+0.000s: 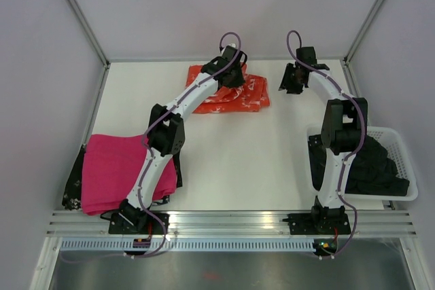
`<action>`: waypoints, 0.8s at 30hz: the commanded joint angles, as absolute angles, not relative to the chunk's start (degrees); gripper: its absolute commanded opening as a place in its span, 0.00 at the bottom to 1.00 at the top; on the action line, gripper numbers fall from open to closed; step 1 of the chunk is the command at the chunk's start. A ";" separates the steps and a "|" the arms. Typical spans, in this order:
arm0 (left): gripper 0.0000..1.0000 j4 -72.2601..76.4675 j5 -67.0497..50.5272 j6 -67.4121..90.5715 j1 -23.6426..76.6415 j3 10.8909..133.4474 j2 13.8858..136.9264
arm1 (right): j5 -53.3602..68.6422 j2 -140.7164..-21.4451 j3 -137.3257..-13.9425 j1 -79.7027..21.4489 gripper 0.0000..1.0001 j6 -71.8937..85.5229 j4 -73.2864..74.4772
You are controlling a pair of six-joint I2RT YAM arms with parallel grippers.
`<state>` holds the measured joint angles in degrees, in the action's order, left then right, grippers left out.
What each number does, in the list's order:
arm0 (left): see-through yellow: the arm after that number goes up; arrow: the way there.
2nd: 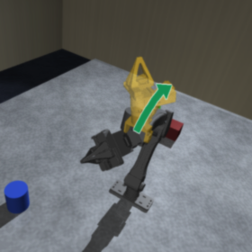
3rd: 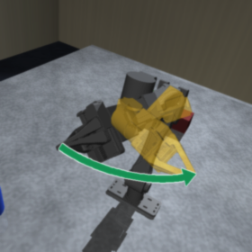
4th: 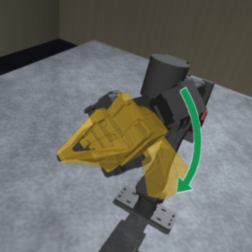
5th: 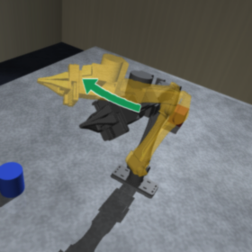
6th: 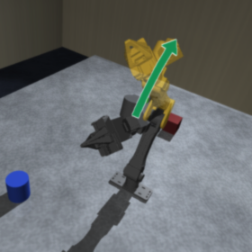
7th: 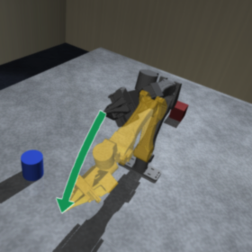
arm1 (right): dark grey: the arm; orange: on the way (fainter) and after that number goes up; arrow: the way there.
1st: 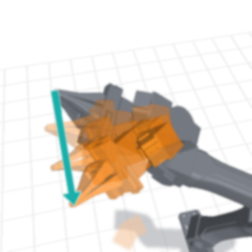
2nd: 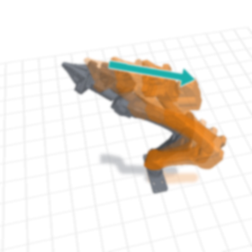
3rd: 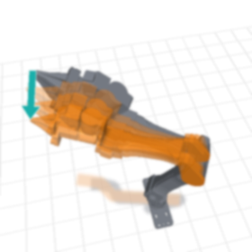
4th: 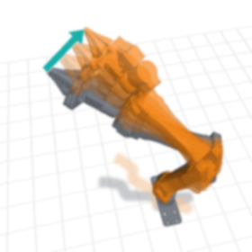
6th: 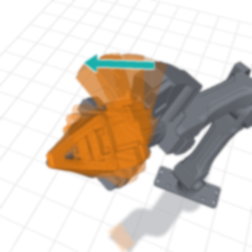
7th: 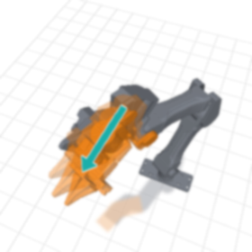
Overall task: Fold and stack the trousers
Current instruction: Fold the trousers
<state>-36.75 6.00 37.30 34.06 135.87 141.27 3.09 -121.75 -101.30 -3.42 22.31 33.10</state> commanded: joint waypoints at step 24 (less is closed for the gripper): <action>0.02 -21.10 1.50 45.09 39.28 135.09 138.34 | 9.33 -126.04 -89.47 -9.93 0.14 30.94 14.93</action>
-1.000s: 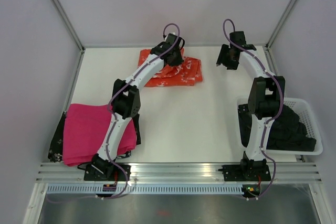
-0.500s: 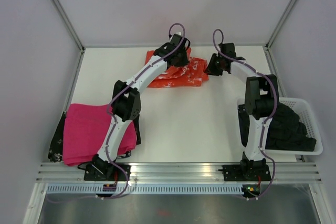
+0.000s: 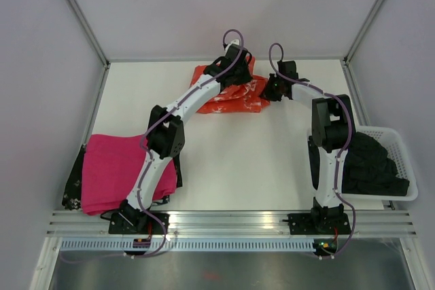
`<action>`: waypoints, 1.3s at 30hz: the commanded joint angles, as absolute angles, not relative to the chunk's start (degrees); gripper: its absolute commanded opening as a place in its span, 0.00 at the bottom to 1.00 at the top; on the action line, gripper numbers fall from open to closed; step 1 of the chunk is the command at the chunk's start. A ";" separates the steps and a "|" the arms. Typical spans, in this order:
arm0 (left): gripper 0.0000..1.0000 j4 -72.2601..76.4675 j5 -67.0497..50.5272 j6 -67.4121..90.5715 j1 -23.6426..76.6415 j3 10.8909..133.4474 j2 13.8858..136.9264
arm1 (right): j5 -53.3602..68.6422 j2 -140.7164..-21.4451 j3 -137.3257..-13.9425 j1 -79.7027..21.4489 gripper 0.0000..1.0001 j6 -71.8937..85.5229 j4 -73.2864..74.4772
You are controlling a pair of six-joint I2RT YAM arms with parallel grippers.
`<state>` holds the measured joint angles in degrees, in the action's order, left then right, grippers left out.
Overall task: Fold and stack the trousers
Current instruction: Fold the trousers, then neatly place the folded trousers to the corner
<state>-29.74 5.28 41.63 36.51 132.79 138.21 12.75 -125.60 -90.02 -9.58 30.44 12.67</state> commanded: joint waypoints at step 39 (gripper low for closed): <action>0.91 -31.11 -14.40 25.69 5.54 114.25 124.18 | 17.69 -123.74 -105.74 -11.68 0.54 20.66 29.44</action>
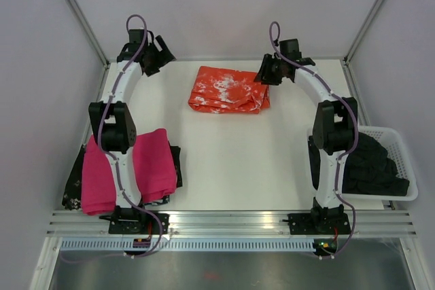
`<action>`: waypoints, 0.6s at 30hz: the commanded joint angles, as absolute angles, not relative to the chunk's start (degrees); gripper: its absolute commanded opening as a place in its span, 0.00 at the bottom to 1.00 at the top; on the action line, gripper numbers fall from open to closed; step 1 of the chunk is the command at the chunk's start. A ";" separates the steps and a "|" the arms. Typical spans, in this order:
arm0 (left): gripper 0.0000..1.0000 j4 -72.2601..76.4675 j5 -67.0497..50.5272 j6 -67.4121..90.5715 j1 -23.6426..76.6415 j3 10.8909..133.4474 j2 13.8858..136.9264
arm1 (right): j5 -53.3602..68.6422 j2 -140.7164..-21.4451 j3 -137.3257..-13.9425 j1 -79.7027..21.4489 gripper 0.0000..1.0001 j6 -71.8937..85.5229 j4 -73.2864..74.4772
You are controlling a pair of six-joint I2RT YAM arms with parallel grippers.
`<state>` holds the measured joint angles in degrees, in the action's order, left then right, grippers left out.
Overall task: Fold and stack the trousers
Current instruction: Neatly place the folded trousers to the corner
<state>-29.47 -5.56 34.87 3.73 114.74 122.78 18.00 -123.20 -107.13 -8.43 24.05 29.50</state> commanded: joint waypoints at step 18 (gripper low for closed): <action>0.95 -24.53 -37.00 22.94 7.72 114.43 137.90 | 18.54 -128.93 -106.24 -8.26 0.54 17.04 33.39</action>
<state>-28.56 -30.61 23.05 5.96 114.17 136.73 18.44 -127.35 -100.99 -9.21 16.88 31.44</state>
